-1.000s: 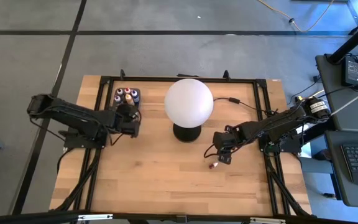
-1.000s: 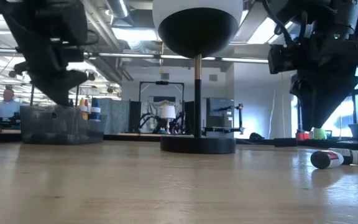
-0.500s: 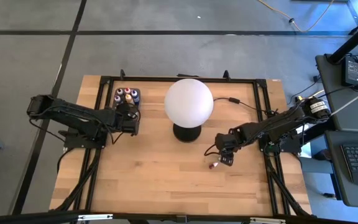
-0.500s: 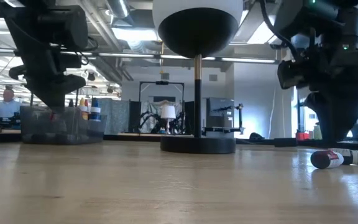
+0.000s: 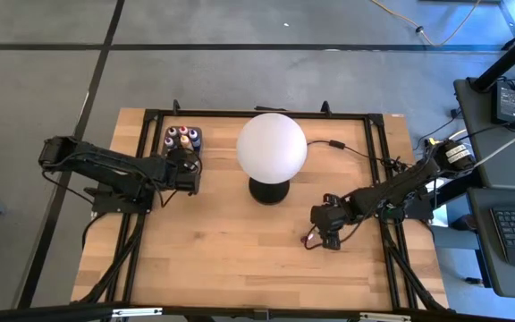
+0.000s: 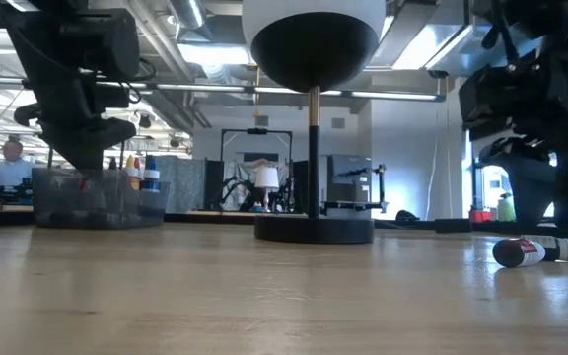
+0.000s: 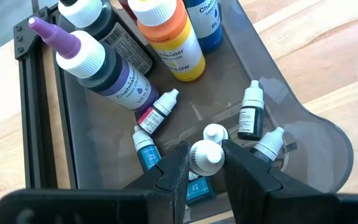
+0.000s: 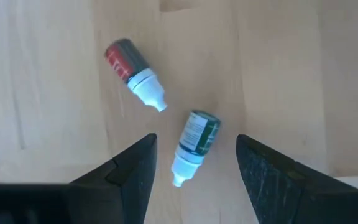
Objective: Pick & Place food coloring
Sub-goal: Put the small pink food coloring bottle into the black container, then put the small green food coloring bottle into the black container
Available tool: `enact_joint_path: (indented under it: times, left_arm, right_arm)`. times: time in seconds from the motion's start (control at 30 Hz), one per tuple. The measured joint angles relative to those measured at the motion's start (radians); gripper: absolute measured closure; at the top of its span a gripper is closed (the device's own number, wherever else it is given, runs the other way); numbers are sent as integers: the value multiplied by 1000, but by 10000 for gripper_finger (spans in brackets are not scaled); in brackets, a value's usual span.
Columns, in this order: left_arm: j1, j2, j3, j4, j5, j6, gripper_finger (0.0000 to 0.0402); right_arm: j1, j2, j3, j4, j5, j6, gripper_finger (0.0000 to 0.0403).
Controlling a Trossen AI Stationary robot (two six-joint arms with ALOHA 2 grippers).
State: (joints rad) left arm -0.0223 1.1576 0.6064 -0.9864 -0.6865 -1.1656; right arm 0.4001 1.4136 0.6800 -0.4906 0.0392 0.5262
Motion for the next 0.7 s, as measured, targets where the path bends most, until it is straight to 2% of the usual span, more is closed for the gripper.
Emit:
enact_joint_path:
  times: [0.13, 0.4, 0.7]
  left_arm:
    - [0, 0, 0, 0, 0, 0, 309]
    - [0, 0, 0, 37, 27, 0, 307]
    - [0, 0, 0, 40, 30, 0, 262]
  right_arm:
    - [21, 1, 0, -2, 55, 37, 182]
    - [23, 79, 0, 5, 38, 46, 182]
    - [23, 113, 3, 11, 47, 49, 192]
